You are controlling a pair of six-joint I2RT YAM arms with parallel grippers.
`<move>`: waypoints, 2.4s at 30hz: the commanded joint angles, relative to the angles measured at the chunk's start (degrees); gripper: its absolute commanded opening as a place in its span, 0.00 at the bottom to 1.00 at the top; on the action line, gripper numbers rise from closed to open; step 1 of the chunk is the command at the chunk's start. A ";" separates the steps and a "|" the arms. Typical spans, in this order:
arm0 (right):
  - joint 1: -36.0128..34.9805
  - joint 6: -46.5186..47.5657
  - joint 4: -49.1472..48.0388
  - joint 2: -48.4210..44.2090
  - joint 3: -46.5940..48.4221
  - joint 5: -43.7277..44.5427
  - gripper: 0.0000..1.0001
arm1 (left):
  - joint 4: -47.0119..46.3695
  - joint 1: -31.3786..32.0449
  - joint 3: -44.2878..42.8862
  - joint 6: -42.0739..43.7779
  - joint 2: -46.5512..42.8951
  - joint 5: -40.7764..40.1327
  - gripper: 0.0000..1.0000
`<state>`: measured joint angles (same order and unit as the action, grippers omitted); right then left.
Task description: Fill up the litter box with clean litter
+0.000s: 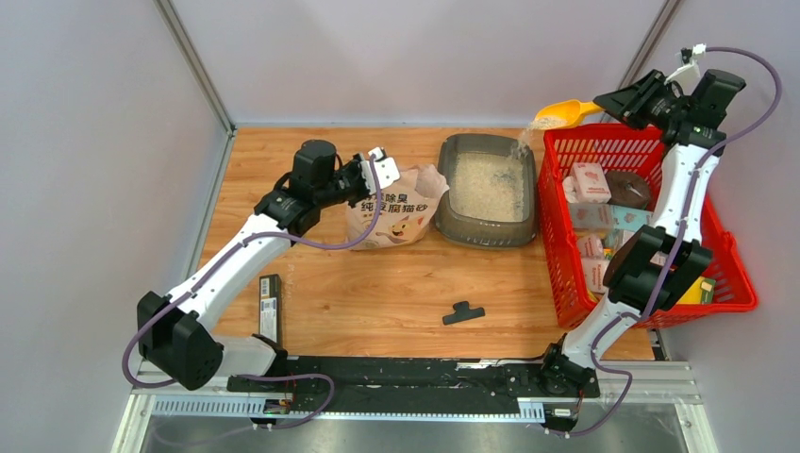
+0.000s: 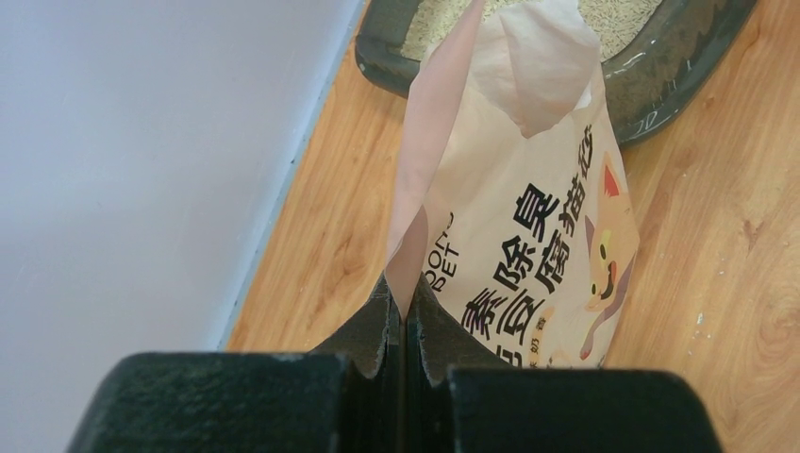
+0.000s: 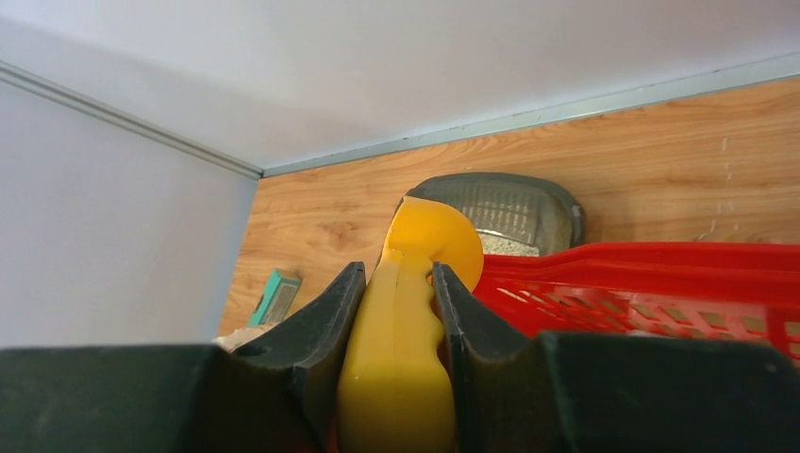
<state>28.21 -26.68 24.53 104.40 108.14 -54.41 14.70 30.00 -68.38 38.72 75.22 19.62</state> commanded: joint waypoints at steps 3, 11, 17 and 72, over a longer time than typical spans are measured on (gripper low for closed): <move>-0.25 4.52 1.21 -0.07 4.19 4.49 0.00 | -12.15 0.50 -1.06 -0.66 -5.08 4.11 0.00; -2.63 8.65 4.11 -0.60 4.89 5.02 0.00 | -12.59 0.41 -0.53 -0.75 -5.00 4.11 0.00; -5.09 13.75 7.19 -2.70 4.63 5.28 0.00 | -12.94 0.50 -0.09 -0.75 -5.08 4.03 0.00; -59.58 20.17 22.49 3.88 2.26 47.99 0.00 | -22.08 0.50 -0.88 -11.82 -4.03 1.65 0.00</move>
<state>-30.50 -4.54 50.70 107.66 110.80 -11.46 7.40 30.00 -63.16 27.42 72.47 18.46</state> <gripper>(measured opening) 0.298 0.030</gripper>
